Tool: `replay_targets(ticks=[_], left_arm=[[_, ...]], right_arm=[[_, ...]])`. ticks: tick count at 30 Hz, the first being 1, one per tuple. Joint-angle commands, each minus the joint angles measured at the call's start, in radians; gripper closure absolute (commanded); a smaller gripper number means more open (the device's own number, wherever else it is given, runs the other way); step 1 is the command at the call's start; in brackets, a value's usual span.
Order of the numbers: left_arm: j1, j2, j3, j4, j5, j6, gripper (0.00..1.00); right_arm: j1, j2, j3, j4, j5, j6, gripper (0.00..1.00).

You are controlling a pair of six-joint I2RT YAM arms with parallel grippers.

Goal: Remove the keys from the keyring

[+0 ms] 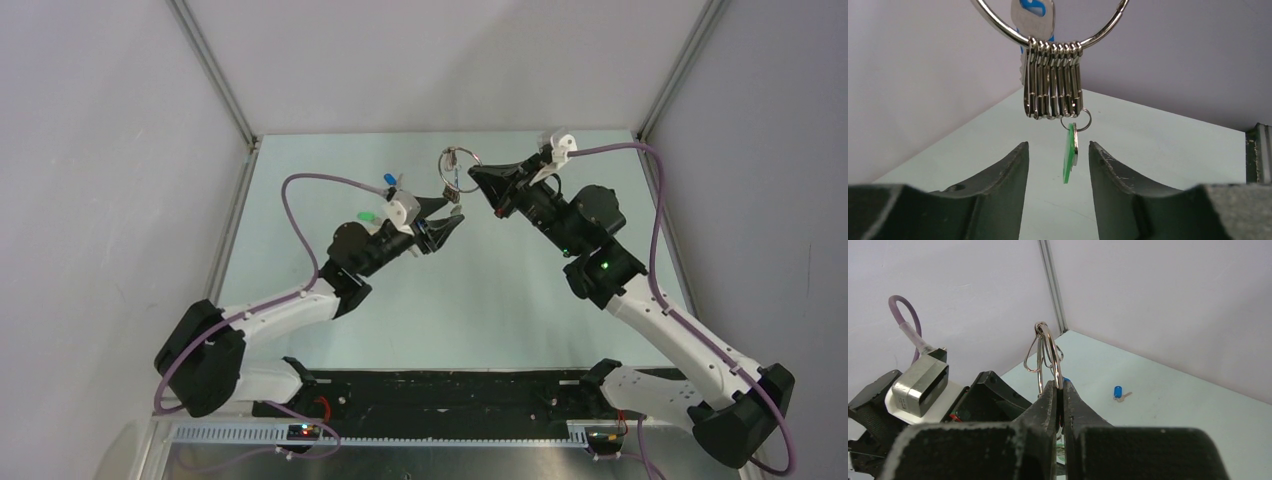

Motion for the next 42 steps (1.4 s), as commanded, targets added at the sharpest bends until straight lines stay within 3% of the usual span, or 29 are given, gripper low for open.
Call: replay_targets(ticks=[1, 5, 11, 16, 18, 19, 20, 25, 27, 29, 30, 31, 32, 34, 37, 42], left_arm=[[-0.005, 0.024, 0.053, 0.061, 0.017, 0.023, 0.51], [-0.005, 0.043, 0.063, 0.064, 0.037, 0.022, 0.66], [-0.006, 0.072, 0.082, 0.069, 0.070, 0.008, 0.75], [-0.005, 0.076, 0.086, 0.069, 0.072, 0.006, 0.74], [-0.006, 0.076, 0.086, 0.069, 0.074, 0.009, 0.83], [-0.006, 0.076, 0.085, 0.068, 0.075, 0.005, 0.94], [-0.005, 0.074, 0.081, 0.067, 0.073, 0.002, 0.97], [-0.005, -0.004, 0.029, 0.003, 0.044, -0.090, 1.00], [-0.005, -0.047, 0.033, -0.109, 0.040, -0.123, 1.00], [-0.006, -0.088, 0.066, -0.273, 0.041, -0.139, 1.00], [-0.006, -0.100, 0.084, -0.404, 0.034, -0.141, 1.00], [-0.005, -0.118, 0.126, -0.469, 0.032, -0.138, 1.00], [-0.005, -0.125, 0.154, -0.618, 0.031, -0.118, 1.00], [-0.004, -0.131, 0.260, -0.869, 0.028, -0.054, 1.00], [-0.003, -0.092, 0.461, -1.265, 0.033, 0.080, 1.00], [-0.004, -0.009, 0.729, -1.641, -0.044, 0.321, 1.00]], right_arm=[[0.004, -0.031, 0.051, 0.046, 0.022, 0.010, 1.00], [0.004, -0.035, 0.052, 0.039, 0.030, 0.011, 1.00], [0.002, -0.033, 0.050, 0.030, 0.044, 0.025, 1.00], [-0.001, -0.033, 0.050, 0.013, 0.059, 0.027, 1.00], [-0.001, -0.033, 0.051, 0.010, 0.063, 0.029, 1.00], [-0.003, -0.033, 0.050, 0.010, 0.072, 0.031, 1.00], [-0.004, -0.034, 0.051, 0.004, 0.080, 0.030, 1.00], [-0.027, -0.034, 0.036, -0.035, 0.190, 0.034, 1.00], [-0.059, -0.026, 0.015, -0.040, 0.206, 0.060, 1.00], [-0.083, -0.017, -0.012, -0.036, 0.207, 0.093, 0.88], [-0.089, -0.005, -0.034, -0.034, 0.208, 0.113, 0.71], [-0.100, 0.000, -0.043, -0.036, 0.211, 0.123, 0.63], [-0.105, 0.014, -0.057, -0.040, 0.208, 0.133, 0.49], [-0.119, 0.028, -0.071, -0.060, 0.190, 0.132, 0.32], [-0.127, 0.027, -0.096, -0.082, 0.149, 0.105, 0.24], [-0.130, -0.038, -0.194, 0.042, -0.030, -0.017, 0.25]])
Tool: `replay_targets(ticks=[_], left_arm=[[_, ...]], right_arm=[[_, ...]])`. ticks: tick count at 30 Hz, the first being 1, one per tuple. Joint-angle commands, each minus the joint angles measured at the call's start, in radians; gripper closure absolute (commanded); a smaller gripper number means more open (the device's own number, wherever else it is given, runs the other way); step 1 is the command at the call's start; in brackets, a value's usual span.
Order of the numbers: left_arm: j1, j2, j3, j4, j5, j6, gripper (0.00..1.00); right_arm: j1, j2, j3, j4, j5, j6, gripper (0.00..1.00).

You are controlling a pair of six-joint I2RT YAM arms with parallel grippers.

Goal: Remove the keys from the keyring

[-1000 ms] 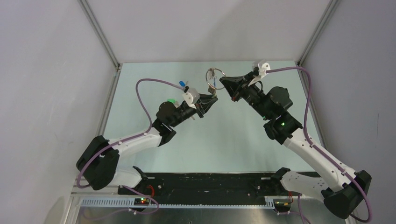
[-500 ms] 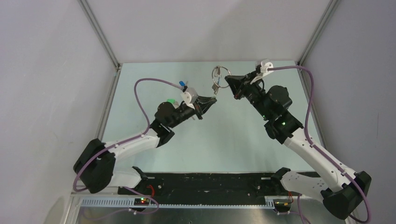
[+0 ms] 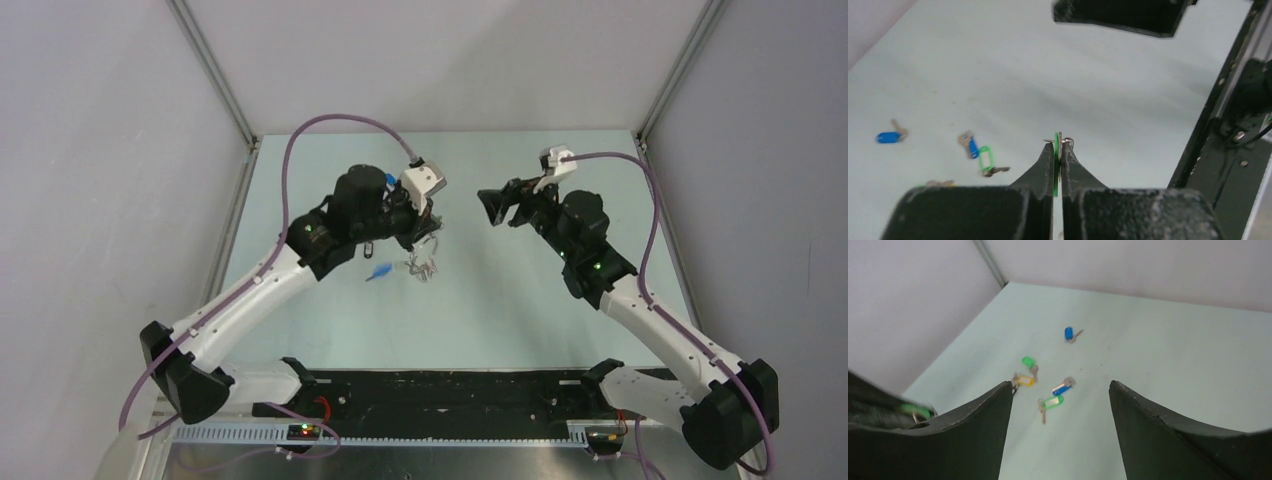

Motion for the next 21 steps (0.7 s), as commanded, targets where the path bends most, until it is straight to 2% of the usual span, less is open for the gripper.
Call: replay_targets(ticks=[1, 4, 7, 14, 21], left_arm=[[-0.002, 0.047, 0.221, -0.491, -0.080, 0.241, 1.00], [-0.003, 0.095, 0.339, -0.613, -0.115, 0.307, 1.00], [-0.026, 0.099, 0.373, -0.655, -0.209, 0.347, 1.00], [-0.130, 0.128, 0.399, -0.667, -0.541, 0.529, 1.00], [-0.164, 0.144, 0.442, -0.629, -0.705, 0.677, 1.00]], right_arm=[[-0.003, -0.069, -0.082, 0.135, -0.170, -0.101, 0.25], [-0.001, -0.102, -0.135, 0.224, -0.305, -0.130, 0.26], [0.017, -0.119, -0.185, 0.274, -0.370, -0.174, 0.27], [0.077, -0.100, -0.212, 0.361, -0.473, -0.273, 0.28], [0.115, -0.051, -0.215, 0.460, -0.479, -0.295, 0.29]])
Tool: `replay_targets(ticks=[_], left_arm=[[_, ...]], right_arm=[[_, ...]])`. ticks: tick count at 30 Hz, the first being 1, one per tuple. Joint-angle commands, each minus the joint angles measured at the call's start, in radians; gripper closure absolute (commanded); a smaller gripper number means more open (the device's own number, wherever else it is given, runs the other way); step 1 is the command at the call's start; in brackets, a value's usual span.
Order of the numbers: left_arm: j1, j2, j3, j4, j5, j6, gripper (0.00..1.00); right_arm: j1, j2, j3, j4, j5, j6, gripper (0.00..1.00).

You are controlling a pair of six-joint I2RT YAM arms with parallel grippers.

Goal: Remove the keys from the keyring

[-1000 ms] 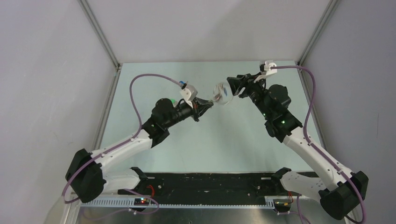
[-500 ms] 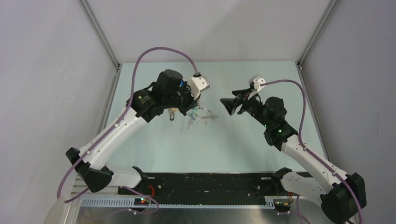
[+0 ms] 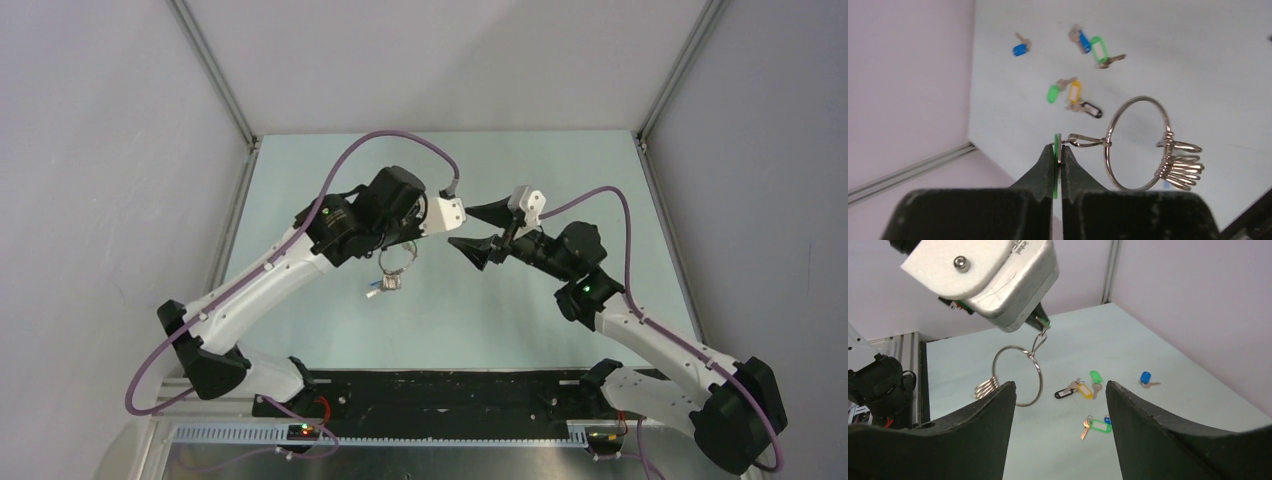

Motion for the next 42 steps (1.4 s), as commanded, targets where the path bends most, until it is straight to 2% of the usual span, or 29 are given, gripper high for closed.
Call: replay_targets(ticks=[1, 6, 9, 13, 17, 25, 28, 38, 42], left_arm=[[-0.019, -0.020, 0.068, 0.035, -0.173, 0.161, 1.00], [-0.044, -0.056, 0.011, 0.098, -0.269, 0.365, 1.00], [-0.043, -0.111, -0.083, 0.254, -0.281, 0.542, 1.00], [-0.036, -0.246, -0.248, 0.418, -0.151, 0.798, 1.00], [-0.027, -0.323, -0.347, 0.521, -0.015, 0.922, 1.00], [-0.008, -0.384, -0.364, 0.563, 0.186, 0.968, 1.00], [-0.006, -0.400, -0.363, 0.570, 0.232, 0.962, 1.00], [-0.003, -0.389, -0.362, 0.585, 0.261, 0.952, 1.00], [-0.004, -0.386, -0.356, 0.584, 0.270, 0.928, 1.00]], right_arm=[[0.017, 0.018, -0.004, 0.120, -0.019, -0.038, 0.30], [0.020, 0.009, -0.006, 0.131, 0.019, -0.040, 0.30], [0.019, 0.000, -0.016, 0.142, 0.036, -0.048, 0.31], [0.015, -0.002, -0.017, 0.140, 0.034, -0.059, 0.31], [0.007, 0.002, -0.021, 0.150, 0.021, -0.060, 0.32], [0.008, 0.038, -0.007, 0.225, -0.155, -0.061, 0.32], [0.024, 0.062, 0.023, 0.225, -0.170, -0.047, 0.33], [0.115, 0.141, 0.089, 0.244, -0.023, -0.071, 0.37], [0.128, 0.169, 0.090, 0.301, 0.013, -0.046, 0.32]])
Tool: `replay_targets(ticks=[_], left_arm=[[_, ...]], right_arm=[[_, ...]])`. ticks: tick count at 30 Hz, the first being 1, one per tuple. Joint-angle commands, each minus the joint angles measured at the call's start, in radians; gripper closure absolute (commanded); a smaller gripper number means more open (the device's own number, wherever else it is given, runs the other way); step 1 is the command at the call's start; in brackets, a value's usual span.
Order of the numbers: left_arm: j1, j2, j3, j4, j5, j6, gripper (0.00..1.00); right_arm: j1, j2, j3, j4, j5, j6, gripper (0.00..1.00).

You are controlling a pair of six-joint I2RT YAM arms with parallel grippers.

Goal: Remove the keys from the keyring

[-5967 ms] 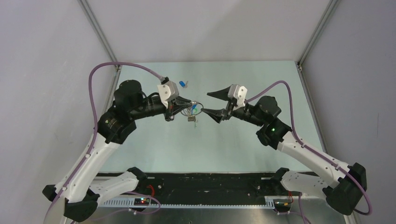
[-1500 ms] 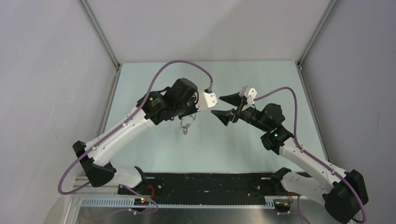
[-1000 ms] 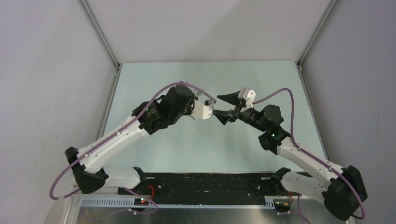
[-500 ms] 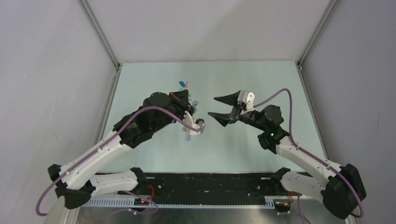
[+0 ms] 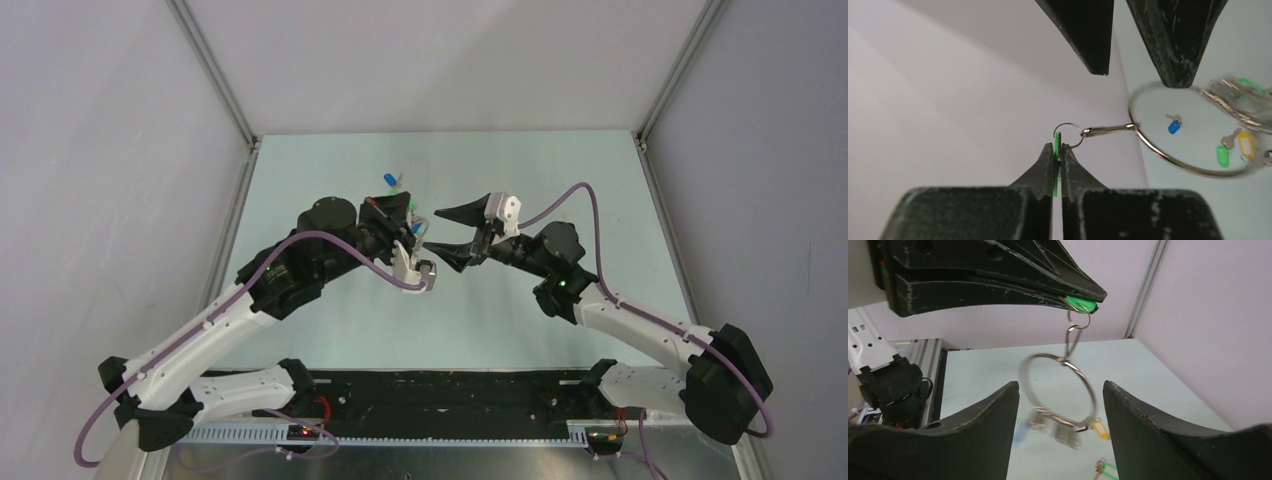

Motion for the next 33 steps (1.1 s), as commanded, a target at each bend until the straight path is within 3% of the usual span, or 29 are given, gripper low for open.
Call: replay_targets(ticks=[1, 6, 9, 20, 24, 33], left_arm=[[0.004, -0.004, 0.015, 0.058, 0.033, -0.012, 1.00], [0.004, -0.040, 0.003, 0.058, 0.115, -0.030, 1.00], [0.004, -0.056, -0.007, 0.057, 0.155, -0.040, 1.00], [0.004, -0.051, -0.007, 0.057, 0.187, -0.050, 1.00], [0.005, -0.052, -0.008, 0.057, 0.196, -0.052, 1.00], [0.005, -0.058, -0.002, 0.057, 0.217, -0.053, 1.00]], right_arm=[[0.022, 0.033, 0.041, 0.105, 0.075, 0.006, 0.31], [0.032, 0.069, 0.057, 0.149, 0.053, 0.005, 0.33], [0.039, 0.089, 0.064, 0.167, 0.027, 0.013, 0.39], [0.054, 0.114, 0.080, 0.194, 0.011, 0.019, 0.42], [0.054, 0.108, 0.080, 0.198, -0.022, 0.017, 0.53], [0.053, 0.101, 0.081, 0.197, -0.069, 0.018, 0.65]])
